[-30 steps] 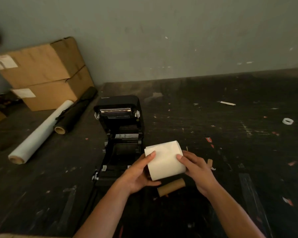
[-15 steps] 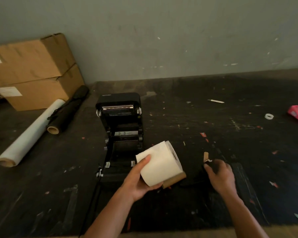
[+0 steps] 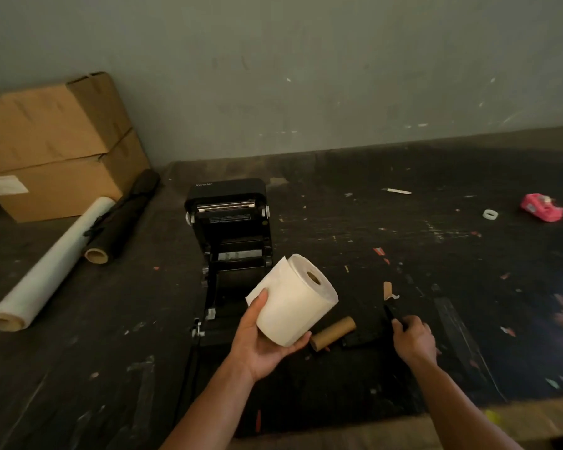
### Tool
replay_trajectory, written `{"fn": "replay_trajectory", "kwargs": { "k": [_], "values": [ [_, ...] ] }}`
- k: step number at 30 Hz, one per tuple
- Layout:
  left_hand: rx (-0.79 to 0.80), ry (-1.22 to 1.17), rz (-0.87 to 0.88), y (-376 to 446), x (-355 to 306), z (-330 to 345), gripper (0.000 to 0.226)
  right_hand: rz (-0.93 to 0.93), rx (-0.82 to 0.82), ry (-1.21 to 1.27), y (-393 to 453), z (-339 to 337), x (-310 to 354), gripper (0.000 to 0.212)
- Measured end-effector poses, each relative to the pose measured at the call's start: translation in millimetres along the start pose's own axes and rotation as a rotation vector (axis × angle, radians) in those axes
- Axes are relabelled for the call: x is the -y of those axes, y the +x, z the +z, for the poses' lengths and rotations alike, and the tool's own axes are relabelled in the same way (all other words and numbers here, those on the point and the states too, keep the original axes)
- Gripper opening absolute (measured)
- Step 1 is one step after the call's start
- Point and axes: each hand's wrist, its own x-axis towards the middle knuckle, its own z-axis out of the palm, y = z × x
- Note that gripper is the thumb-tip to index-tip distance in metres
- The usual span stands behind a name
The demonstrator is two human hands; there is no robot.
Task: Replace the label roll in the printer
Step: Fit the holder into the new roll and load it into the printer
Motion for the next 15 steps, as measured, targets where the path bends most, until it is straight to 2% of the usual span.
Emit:
{"fn": "replay_trajectory", "kwargs": {
  "k": [7,11,15],
  "values": [
    [-0.010,0.039,0.002,-1.1,-10.8,2.6,0.075,-0.043,-0.035,-0.044,-18.4,10.0,-7.5,0.046],
    [-0.012,0.072,0.010,0.8,-13.6,4.0,0.073,0.015,-0.027,0.048,-20.2,9.5,-9.1,0.036],
    [0.009,0.073,0.013,3.6,-16.1,6.8,0.067,0.014,-0.047,-0.032,-24.8,12.4,-15.0,0.026]
  ]
}}
